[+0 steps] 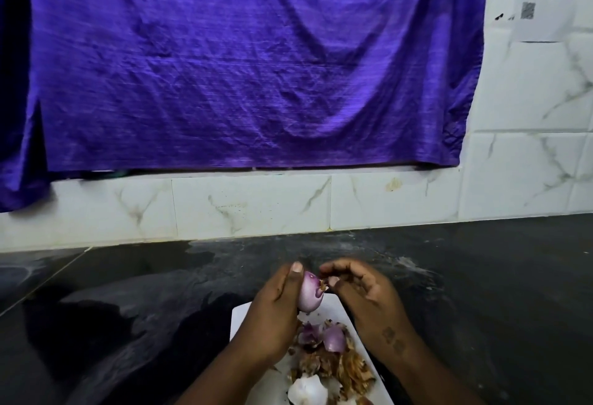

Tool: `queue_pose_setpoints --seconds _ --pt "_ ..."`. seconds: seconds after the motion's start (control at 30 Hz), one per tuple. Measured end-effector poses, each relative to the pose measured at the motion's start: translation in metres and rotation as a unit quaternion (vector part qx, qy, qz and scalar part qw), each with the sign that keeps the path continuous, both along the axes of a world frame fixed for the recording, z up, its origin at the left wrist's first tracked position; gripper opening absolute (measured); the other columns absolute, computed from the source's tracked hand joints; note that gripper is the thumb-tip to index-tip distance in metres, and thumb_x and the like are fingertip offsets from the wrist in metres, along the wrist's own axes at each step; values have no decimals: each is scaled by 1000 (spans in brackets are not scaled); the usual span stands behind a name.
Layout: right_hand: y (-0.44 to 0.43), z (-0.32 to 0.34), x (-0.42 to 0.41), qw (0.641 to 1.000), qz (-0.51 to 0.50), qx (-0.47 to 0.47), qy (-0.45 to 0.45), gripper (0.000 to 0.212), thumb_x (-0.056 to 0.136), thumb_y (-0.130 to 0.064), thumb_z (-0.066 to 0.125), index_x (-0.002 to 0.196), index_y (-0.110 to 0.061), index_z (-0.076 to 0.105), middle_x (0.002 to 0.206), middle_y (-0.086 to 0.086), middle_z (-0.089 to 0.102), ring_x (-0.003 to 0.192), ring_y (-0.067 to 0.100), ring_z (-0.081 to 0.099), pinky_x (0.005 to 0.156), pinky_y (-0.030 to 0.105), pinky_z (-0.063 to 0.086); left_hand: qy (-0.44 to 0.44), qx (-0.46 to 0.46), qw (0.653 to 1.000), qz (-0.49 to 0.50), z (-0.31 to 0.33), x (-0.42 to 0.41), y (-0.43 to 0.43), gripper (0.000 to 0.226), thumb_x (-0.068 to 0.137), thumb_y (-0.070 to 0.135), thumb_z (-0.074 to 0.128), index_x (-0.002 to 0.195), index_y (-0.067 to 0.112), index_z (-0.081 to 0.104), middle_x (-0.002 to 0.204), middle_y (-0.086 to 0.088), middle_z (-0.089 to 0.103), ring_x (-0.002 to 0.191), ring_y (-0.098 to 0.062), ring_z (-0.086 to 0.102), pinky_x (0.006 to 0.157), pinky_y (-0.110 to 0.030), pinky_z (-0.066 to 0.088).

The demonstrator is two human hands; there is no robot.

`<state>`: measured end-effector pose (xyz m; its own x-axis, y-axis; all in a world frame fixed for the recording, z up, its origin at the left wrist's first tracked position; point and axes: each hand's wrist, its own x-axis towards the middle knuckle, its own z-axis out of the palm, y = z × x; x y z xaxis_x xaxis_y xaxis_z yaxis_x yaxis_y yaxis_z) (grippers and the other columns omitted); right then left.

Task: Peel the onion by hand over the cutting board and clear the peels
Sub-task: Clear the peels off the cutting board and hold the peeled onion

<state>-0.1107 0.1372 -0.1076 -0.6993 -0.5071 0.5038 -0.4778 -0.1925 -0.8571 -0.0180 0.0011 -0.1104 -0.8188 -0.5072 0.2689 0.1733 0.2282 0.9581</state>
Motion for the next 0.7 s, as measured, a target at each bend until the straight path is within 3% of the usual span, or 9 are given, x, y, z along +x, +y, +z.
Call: queue_pose_setpoints --seconds 0.13,0.27,0.53,0.63,0.7 --pt "-3 -1 3 998 8 -10 68 25 90 -1 72 101 -23 80 102 -9 72 97 12 73 79 20 57 21 -66 997 -16 1 1 1 50 103 61 39 97 21 68 95 -6 71 89 -14 68 92 -46 55" --pt "-1 -1 -2 994 -20 -29 107 24 84 2 77 92 -19 83 93 -5 74 90 15 73 78 23 57 16 -51 998 -19 1 0 1 43 102 52 43 97 17 68 86 7 71 84 -7 66 84 -32 52" --pt "-2 -3 -5 998 -38 -43 -40 29 84 8 74 90 -19 80 87 1 81 81 16 77 71 25 59 15 70 997 -17 0 -6 0 45 102 46 46 108 7 68 98 -11 77 85 -20 72 72 -27 57" --pt "3 -3 -11 997 -55 -15 -49 25 87 5 73 90 -19 81 83 0 81 72 12 75 66 23 57 24 109 994 -3 5 -5 -6 38 108 39 42 110 13 70 91 -2 81 74 -11 77 61 -22 58" --pt "2 -4 -11 997 -51 -11 -51 23 89 3 71 90 -18 81 77 1 79 64 9 71 62 20 55 24 120 992 -6 8 -3 -6 37 107 40 44 113 13 68 102 -7 81 85 -18 78 74 -34 64"
